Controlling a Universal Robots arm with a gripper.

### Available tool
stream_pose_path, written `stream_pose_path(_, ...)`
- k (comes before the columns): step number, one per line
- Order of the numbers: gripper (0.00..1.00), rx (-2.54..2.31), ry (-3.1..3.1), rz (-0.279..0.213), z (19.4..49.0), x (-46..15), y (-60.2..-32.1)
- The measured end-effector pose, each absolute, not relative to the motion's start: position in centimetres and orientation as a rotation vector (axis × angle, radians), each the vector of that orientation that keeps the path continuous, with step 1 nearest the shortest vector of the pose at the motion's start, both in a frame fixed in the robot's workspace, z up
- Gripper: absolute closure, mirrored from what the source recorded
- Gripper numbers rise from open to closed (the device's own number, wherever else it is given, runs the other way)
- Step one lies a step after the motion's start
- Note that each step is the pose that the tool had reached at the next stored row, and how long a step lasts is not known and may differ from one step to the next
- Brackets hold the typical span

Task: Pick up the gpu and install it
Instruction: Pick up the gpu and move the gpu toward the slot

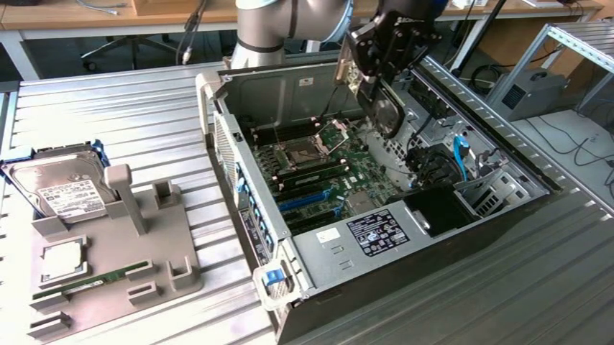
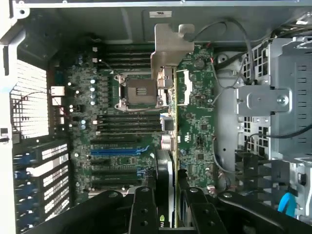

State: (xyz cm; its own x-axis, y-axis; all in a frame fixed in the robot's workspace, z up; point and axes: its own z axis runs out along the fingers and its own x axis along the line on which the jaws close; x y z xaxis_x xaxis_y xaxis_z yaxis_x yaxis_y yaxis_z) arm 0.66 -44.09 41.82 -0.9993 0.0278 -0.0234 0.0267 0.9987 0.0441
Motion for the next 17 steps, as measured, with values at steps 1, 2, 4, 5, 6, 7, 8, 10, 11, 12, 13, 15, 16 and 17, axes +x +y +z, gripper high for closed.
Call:
stream_pose_path(1, 0.73, 0.042, 3.117, 0.068, 41.8, 1.0, -44.1)
stream_pose_path(2, 0.73, 0.042, 3.117, 0.068, 41.8, 1.4, -44.1)
stream_pose_path(4, 0.73, 0.042, 3.117, 0.068, 41.8, 1.9, -44.0)
stream_pose_path(5, 0.73, 0.042, 3.117, 0.068, 41.8, 2.0, -44.0)
stream_pose_path(6, 0.73, 0.042, 3.117, 0.068, 41.8, 2.7, -44.0)
stream_pose_path(7, 0.73, 0.042, 3.117, 0.068, 41.8, 3.3, -44.0)
stream_pose_path(8, 0.73, 0.042, 3.117, 0.068, 41.8, 3.7, -44.0)
stream_pose_path(10, 0.73, 0.042, 3.117, 0.068, 41.8, 4.3, -44.0)
stream_pose_path(11, 0.73, 0.043, 3.117, 0.068, 41.8, 4.6, -44.0)
stream_pose_path(12, 0.73, 0.042, 3.117, 0.068, 41.8, 4.9, -44.0)
stream_pose_path(13, 0.73, 0.042, 3.117, 0.068, 41.8, 5.1, -44.0)
stream_pose_path(15, 0.73, 0.042, 3.117, 0.068, 41.8, 5.5, -44.0)
stream_pose_path(16, 0.73, 0.042, 3.117, 0.068, 41.8, 5.6, -44.0)
stream_pose_path(17, 0.73, 0.042, 3.117, 0.068, 41.8, 5.6, -44.0)
